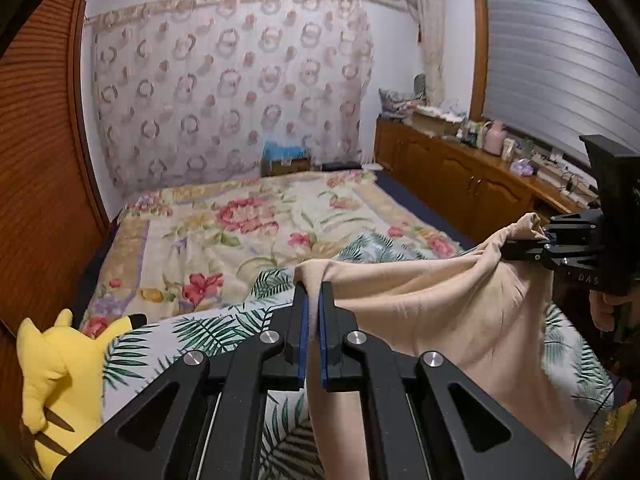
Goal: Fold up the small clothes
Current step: 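Raise the peach shirt high with both grippers and shake it open, then lay the shirt flat on the palm-leaf cover and open both grippers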
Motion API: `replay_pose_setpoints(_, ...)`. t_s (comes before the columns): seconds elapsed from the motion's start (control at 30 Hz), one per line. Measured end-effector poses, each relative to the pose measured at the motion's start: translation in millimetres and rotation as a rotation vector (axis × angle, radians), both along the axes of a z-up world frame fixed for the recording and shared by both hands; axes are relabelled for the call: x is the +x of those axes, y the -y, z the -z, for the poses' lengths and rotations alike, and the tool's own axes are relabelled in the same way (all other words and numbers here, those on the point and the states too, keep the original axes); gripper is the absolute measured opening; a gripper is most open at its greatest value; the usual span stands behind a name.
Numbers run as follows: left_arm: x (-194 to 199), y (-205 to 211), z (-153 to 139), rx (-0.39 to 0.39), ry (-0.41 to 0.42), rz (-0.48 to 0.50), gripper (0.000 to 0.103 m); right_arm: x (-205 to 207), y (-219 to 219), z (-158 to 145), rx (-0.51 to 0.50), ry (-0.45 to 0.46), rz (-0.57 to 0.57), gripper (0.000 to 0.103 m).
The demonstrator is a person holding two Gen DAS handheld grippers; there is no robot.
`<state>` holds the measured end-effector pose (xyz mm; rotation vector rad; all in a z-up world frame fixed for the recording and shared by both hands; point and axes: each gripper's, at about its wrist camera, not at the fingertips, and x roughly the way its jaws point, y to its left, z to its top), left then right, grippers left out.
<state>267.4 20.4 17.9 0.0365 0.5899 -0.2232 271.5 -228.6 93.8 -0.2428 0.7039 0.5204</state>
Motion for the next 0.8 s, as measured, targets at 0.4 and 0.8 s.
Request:
replay_pose_setpoints(0.4,-1,-10,29,0.006,-0.092,-0.021,0.051,14,-21,5,-0.008,-0.037,0.078,0.063)
replay_pose_setpoints(0.8,-121,-7,37,0.017,-0.080,0.037,0.051,-120,9,-5,-0.006,0.023,0.061,0.063)
